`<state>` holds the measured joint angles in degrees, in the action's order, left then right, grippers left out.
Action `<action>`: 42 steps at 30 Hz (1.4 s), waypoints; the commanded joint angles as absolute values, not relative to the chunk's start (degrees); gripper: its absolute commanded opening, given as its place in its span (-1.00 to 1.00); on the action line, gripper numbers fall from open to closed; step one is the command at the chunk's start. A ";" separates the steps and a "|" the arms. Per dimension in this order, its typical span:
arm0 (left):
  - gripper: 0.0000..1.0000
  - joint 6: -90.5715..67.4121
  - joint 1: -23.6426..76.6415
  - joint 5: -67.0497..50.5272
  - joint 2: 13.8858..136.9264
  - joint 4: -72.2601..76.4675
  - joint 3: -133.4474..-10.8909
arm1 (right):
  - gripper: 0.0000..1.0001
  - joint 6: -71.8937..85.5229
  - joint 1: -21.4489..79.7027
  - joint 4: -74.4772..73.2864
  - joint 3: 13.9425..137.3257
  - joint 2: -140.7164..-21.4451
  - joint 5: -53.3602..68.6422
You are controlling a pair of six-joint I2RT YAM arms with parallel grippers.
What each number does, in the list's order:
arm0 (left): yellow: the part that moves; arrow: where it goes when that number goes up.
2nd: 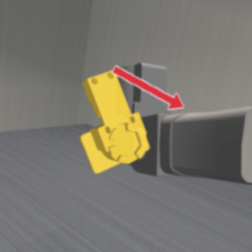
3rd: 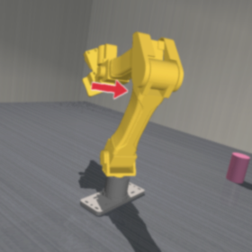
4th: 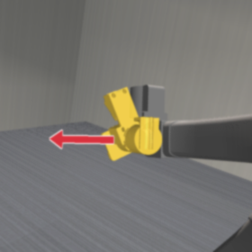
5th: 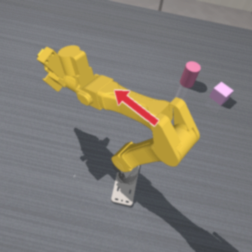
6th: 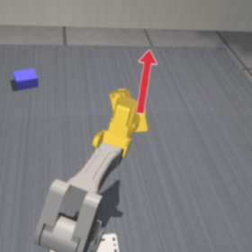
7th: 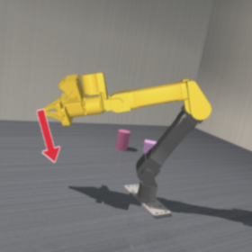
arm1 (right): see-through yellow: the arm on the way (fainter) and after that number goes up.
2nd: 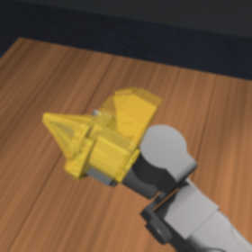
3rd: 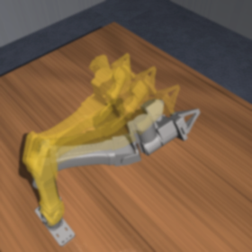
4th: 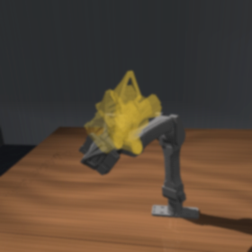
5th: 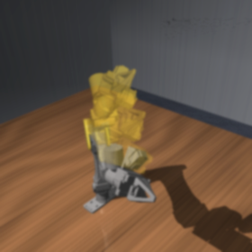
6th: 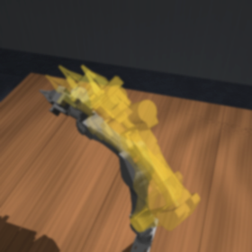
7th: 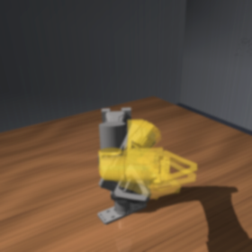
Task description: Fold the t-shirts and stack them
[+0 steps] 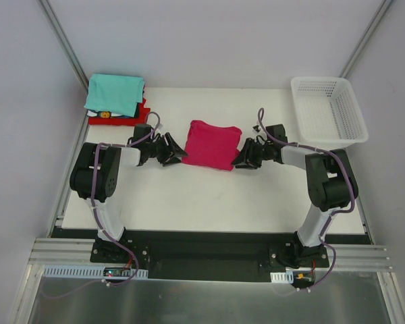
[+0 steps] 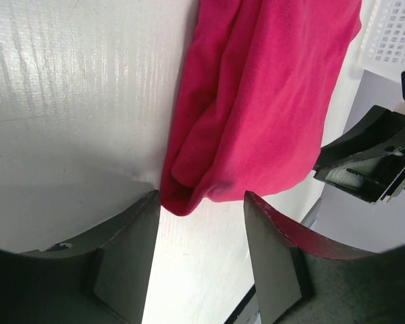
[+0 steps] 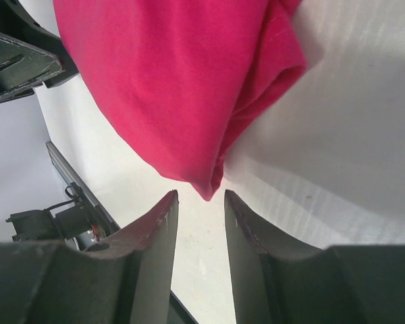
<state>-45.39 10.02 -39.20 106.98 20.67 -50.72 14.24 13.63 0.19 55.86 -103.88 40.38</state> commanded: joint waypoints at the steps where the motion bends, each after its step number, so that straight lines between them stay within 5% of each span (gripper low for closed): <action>1: 0.04 -43.85 9.67 -40.78 103.89 23.36 -50.37 | -0.28 15.47 15.12 3.42 55.20 -101.86 41.48; 17: -0.01 -48.08 9.67 -41.92 108.02 33.04 -48.43 | -0.27 15.29 16.52 6.24 55.29 -104.59 41.84; 42: -0.03 -51.59 9.67 -43.68 109.07 41.22 -43.33 | -0.17 25.12 12.31 31.18 32.47 -91.86 37.80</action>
<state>-51.77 10.02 -42.00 108.64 38.35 -44.07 21.56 15.27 21.17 39.48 -98.65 39.48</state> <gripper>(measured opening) 0.494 0.419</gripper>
